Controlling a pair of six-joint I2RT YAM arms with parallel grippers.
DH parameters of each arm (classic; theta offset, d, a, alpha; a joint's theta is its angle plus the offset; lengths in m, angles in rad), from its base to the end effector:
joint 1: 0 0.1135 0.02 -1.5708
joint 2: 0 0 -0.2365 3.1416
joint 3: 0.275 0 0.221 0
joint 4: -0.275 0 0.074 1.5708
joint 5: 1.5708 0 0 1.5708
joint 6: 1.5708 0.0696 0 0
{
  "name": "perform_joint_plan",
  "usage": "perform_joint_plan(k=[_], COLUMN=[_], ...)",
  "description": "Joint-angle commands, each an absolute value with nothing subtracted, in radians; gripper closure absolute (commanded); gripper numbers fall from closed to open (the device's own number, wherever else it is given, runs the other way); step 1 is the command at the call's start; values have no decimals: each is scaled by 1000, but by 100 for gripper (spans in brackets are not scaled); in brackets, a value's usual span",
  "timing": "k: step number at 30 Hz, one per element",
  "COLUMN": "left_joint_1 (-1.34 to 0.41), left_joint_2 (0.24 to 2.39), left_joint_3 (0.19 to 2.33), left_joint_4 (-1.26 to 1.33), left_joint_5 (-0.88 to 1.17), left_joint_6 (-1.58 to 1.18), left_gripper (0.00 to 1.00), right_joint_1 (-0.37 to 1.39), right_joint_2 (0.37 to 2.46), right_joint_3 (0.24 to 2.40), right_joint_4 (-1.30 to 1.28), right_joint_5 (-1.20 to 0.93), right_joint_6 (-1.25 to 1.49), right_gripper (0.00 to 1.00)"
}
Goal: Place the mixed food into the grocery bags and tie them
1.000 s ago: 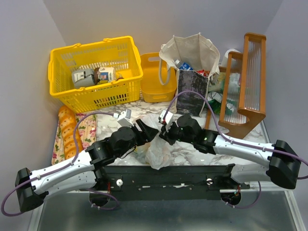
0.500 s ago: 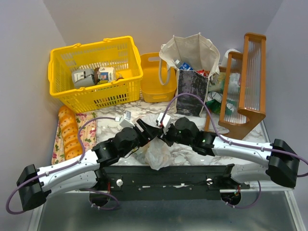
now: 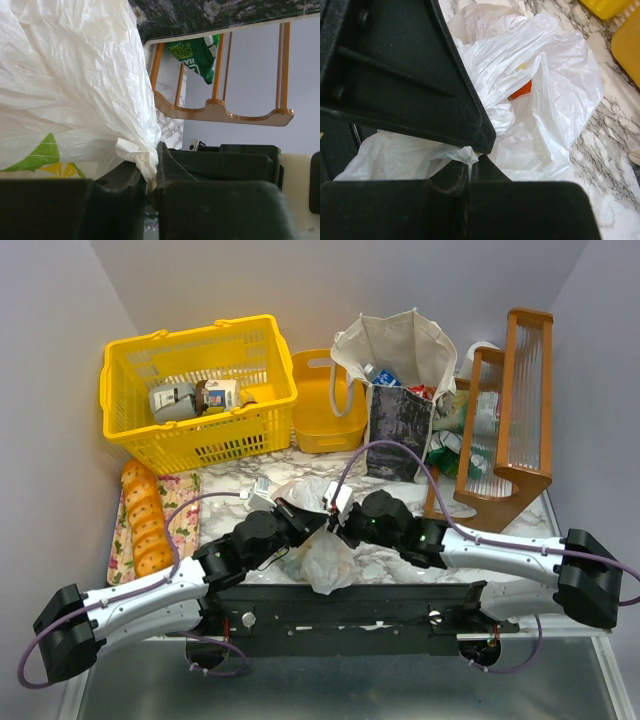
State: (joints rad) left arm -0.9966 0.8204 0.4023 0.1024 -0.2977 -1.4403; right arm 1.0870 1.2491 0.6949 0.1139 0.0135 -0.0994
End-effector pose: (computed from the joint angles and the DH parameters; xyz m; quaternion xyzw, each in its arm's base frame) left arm 0.1318 -0.1661 0.2113 -0.2611 0.7617 -0.5036 0.3131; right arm 0.1346 0.2541 0.2158 -0.4691 0.7022 0.2488 0.4743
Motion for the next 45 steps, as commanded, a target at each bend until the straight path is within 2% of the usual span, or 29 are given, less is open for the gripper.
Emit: perform_joint_plan(k=[1,3,4,5,7,11,14,16,17,24,28,35,42,45], left_joint_1=[-947,-922,-911,-888,-861,-796,-773,-766,-762,-756,-755,-752,-747,-747], left_joint_2=[766,752,735,726,692,647,629,617,614,563,560,558,560,572], left_joint_3=[299,259,246,220,190,144,140,132,123,84,69,20,17,18], left_joint_4=[173,215,231,242,297,356,390,452,472,633,716,862,908,917], left_joint_5=[-305,-269,-252,-223,-184,-88,-29,0,30,66,112,143,158,169], left_joint_6=[-1399,-1375,-1336,-1322,-1277,-1214,-1169,-1154,-1151,-1097,-1080,-1060,-1052,-1057], left_gripper=[99,100,100,100,100,100,100,100,100,100,100,100,100,100], right_joint_1=[1095,1095,1094,1094,1095,1094,1083,1065,1054,1016,947,897,893,893], right_joint_2=[1190,1177,1160,1151,1128,1042,1019,1034,1040,1130,1207,1212,1212,1223], right_joint_3=[658,650,647,644,643,627,647,702,719,876,908,778,661,635], right_joint_4=[129,111,106,98,58,12,3,-52,-60,-45,-38,150,305,362], right_joint_5=[25,14,11,14,21,38,5,-37,-96,-259,-313,-567,-551,-529], right_joint_6=[-123,-112,-110,-95,-84,-60,-25,-2,49,146,193,209,204,172], right_gripper=[87,74,59,53,44,34,39,51,54,58,65,64,64,58])
